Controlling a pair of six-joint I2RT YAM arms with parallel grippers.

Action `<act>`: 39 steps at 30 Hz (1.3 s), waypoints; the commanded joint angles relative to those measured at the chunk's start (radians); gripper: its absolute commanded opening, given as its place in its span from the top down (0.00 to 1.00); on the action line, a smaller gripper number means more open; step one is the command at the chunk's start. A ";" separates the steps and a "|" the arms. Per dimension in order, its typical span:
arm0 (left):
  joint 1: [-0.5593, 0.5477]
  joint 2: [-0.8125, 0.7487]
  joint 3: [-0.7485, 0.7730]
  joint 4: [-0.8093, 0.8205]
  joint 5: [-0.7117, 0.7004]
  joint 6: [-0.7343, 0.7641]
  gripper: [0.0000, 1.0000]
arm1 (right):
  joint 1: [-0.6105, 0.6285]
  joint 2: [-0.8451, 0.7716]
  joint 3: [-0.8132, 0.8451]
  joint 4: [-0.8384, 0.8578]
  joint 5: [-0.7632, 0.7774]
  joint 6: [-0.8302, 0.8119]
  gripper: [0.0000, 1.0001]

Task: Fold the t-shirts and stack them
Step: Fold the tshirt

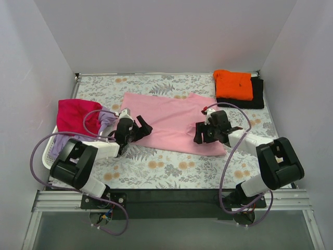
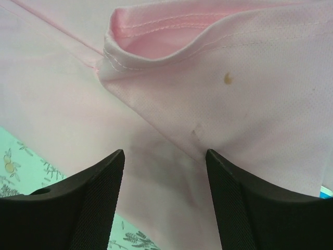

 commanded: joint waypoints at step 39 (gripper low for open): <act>-0.102 -0.287 -0.076 -0.283 -0.091 -0.031 0.15 | -0.118 0.090 0.149 -0.125 0.163 0.025 0.31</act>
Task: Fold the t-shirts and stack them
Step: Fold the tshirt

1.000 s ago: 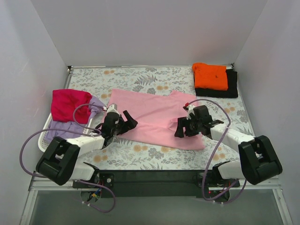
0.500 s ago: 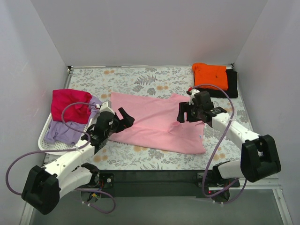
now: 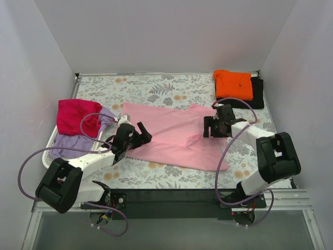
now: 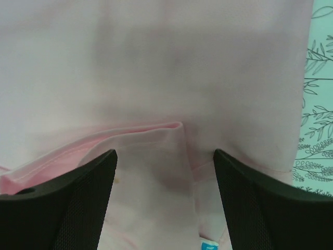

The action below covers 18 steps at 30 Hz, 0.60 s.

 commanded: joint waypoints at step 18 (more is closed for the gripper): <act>-0.065 -0.045 -0.182 0.059 0.097 -0.114 0.15 | -0.023 0.231 0.099 0.079 0.043 -0.002 0.33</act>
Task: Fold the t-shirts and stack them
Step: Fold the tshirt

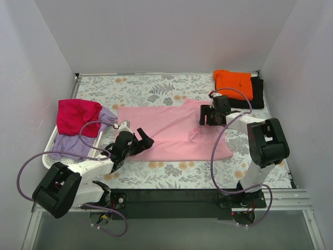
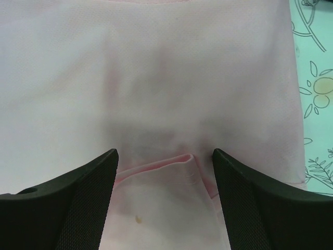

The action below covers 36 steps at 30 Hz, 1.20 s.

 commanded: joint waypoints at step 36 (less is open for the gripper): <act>0.059 0.163 0.467 -0.301 -0.047 0.163 0.05 | -0.085 0.251 0.509 -0.259 0.054 -0.060 0.41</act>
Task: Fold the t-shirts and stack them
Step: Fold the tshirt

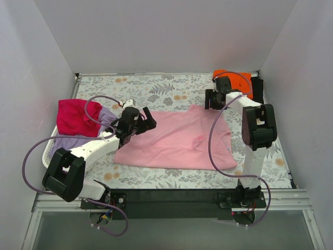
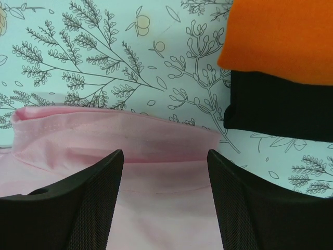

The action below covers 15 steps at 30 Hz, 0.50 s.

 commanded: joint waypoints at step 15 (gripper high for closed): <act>0.070 -0.037 -0.005 -0.009 0.050 0.029 0.05 | -0.047 0.049 0.026 0.026 0.086 0.000 0.43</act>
